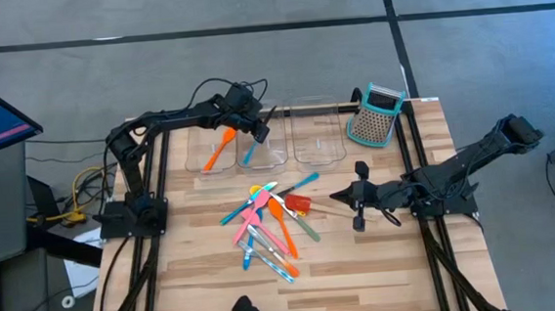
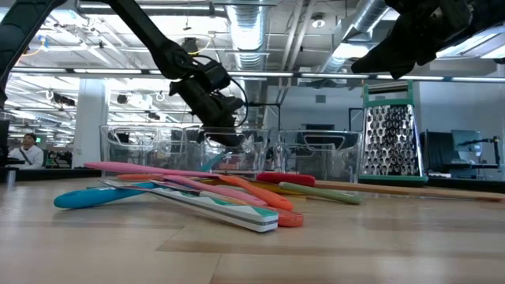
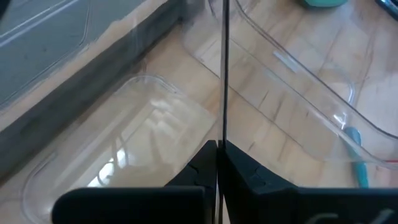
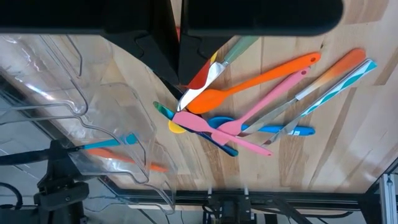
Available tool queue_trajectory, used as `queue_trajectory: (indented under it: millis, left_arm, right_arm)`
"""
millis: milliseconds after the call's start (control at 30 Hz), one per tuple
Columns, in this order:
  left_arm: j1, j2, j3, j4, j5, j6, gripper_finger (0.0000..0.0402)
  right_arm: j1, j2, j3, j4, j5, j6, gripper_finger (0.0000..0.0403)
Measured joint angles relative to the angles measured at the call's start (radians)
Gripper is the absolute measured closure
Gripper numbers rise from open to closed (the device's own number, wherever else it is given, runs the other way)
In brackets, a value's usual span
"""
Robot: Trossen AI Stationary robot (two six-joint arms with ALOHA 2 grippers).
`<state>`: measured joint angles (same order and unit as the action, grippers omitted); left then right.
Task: Pick & Place Kitchen Items
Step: Put the bottom blue knife into the middle transparent bin
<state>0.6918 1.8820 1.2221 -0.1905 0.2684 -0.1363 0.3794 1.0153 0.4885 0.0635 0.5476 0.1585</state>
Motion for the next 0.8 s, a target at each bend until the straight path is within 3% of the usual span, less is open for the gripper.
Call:
queue_trajectory:
  millis: [233, 800]
  left_arm:
    - [-0.006, 0.0, 0.0, 0.011, -0.06, -0.002, 0.0396]
    - [-0.029, 0.014, -0.064, 0.106, -0.093, -0.04, 0.0398]
  right_arm:
    - [0.0, 0.0, 0.0, 0.0, 0.0, 0.0, 0.0403]
    - [0.001, 0.0, 0.0, 0.0, 0.0, 0.0, 0.0403]
